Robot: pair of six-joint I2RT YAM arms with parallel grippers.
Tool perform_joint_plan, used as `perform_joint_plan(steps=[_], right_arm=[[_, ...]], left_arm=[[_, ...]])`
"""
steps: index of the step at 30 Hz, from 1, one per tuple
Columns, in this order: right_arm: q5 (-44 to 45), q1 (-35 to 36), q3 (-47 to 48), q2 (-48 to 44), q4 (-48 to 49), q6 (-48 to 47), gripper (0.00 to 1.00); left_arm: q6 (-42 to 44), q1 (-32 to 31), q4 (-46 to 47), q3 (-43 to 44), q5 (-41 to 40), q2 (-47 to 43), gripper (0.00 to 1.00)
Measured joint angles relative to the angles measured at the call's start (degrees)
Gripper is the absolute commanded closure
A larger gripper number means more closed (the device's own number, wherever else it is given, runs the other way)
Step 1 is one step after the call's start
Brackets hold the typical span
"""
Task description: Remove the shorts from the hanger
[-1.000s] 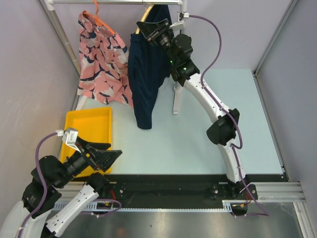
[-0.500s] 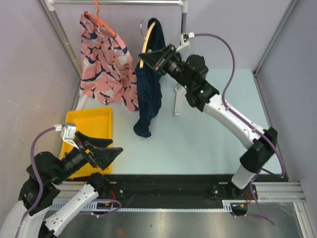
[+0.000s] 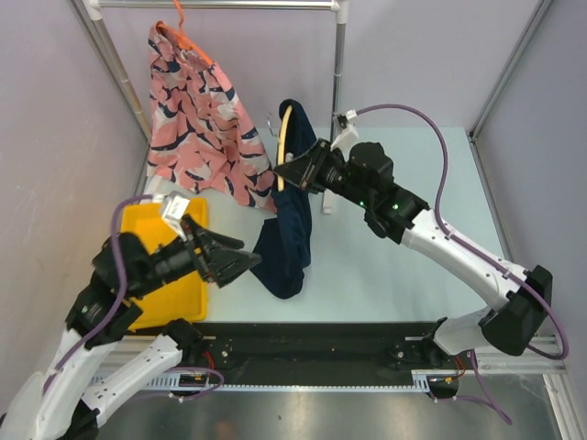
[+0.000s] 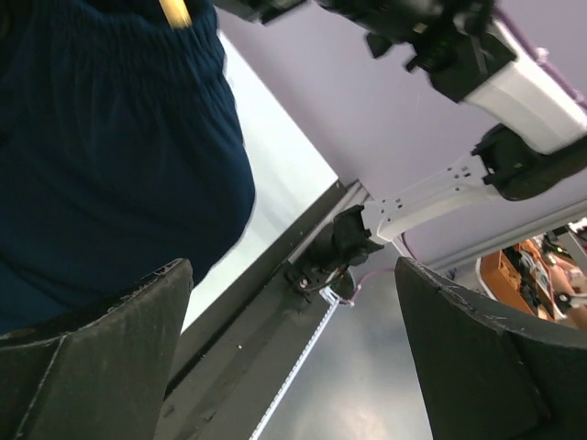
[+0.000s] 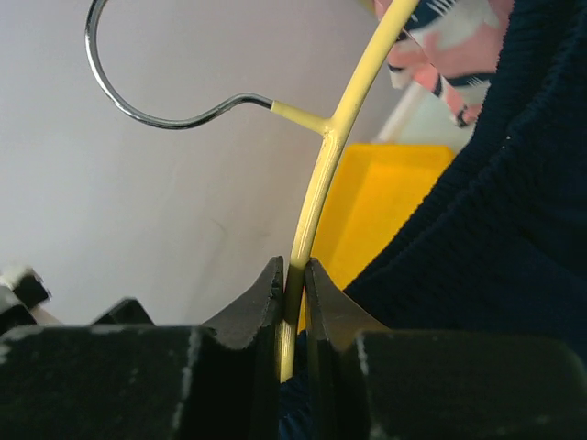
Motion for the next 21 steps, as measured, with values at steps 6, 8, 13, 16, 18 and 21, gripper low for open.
perform_joint_plan(steps=[6, 8, 13, 16, 18, 21], right_arm=[[-0.11, 0.85, -8.46, -5.29, -3.13, -3.56, 1.00], [0.00, 1.31, -11.32, -6.21, -3.02, -3.63, 1.00], [0.50, 3.04, -14.80, -6.38, -2.78, -3.56, 1.00], [0.96, 3.65, -15.30, -6.43, -2.10, -3.34, 1.00], [1.40, 3.89, -15.39, -6.47, -1.46, -3.30, 1.00], [2.10, 4.11, -15.45, -6.71, -0.79, -2.91, 1.00]], left_arm=[[-1.95, 0.00, 6.21, -2.19, 2.21, 10.49, 0.16], [-1.95, 0.00, 6.93, -2.25, 1.66, 12.79, 0.20], [-1.53, 0.00, 7.78, -1.31, 0.09, 19.32, 0.31], [-0.92, 0.00, 8.59, -1.14, -0.59, 21.92, 0.36], [-0.81, 0.00, 8.74, -1.16, -1.03, 22.60, 0.36], [-0.83, -0.02, 9.86, -1.51, -1.57, 22.56, 0.38]])
